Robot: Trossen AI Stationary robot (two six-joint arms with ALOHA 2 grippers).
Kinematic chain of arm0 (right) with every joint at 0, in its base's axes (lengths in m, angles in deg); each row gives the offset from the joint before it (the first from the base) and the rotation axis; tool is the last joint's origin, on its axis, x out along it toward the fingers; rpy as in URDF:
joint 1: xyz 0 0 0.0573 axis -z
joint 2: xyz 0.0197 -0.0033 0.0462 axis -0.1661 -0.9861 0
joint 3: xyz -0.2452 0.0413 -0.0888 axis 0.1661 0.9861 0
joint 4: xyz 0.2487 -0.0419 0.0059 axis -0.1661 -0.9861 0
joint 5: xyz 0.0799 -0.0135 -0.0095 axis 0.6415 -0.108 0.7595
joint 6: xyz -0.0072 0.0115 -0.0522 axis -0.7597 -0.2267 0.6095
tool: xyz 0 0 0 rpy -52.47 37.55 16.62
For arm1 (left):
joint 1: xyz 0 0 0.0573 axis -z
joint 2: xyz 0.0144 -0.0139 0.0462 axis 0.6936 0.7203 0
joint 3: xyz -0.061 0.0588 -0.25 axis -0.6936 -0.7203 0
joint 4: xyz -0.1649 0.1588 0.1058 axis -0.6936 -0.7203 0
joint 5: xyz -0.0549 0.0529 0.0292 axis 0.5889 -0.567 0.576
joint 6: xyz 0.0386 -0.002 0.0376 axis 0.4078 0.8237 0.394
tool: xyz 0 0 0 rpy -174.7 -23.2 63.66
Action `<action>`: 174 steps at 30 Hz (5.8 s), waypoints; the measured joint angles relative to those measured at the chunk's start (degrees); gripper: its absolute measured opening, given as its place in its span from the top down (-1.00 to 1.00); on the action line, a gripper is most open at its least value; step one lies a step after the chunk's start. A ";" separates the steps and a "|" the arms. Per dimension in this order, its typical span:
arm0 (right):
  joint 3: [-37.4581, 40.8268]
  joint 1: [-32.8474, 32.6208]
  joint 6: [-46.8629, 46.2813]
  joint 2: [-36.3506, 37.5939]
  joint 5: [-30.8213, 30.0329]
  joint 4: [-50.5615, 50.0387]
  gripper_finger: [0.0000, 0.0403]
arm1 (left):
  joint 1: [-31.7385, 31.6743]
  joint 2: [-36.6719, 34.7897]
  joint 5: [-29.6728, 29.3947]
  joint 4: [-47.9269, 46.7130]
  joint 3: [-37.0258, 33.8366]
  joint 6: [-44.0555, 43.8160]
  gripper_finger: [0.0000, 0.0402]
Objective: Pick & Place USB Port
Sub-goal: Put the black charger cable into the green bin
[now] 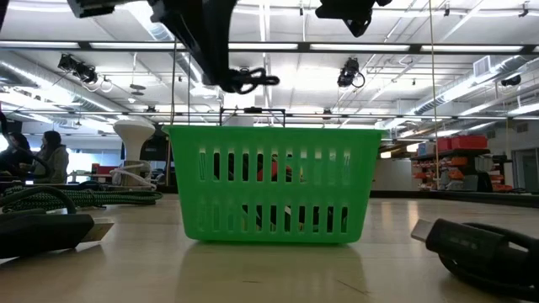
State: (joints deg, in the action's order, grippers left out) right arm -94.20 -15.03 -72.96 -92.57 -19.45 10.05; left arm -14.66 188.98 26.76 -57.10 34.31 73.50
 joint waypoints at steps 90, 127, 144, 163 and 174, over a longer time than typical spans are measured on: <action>0.00 0.00 0.22 0.02 -0.13 -3.46 0.45 | -8.35 -33.94 10.68 -3.81 -42.06 -99.91 0.57; 0.00 -0.73 -3.33 0.02 1.57 -6.72 0.45 | -8.64 -38.95 11.20 31.89 -64.02 -128.98 0.56; 0.00 -1.99 -1.98 0.02 1.40 -6.72 0.45 | -8.84 -35.55 13.69 31.32 -64.03 -132.15 0.56; 0.02 -1.99 -1.14 0.02 1.40 -6.98 0.45 | -9.21 -31.65 17.04 30.51 -61.58 -130.49 0.32; 0.02 -1.99 -0.20 0.02 1.40 -7.53 0.45 | -9.17 -31.83 18.97 28.23 -58.55 -124.94 0.32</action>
State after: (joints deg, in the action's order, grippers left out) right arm -94.17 -17.02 -73.15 -92.54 -18.06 2.52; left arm -23.83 157.15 45.73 -28.87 -24.24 -51.45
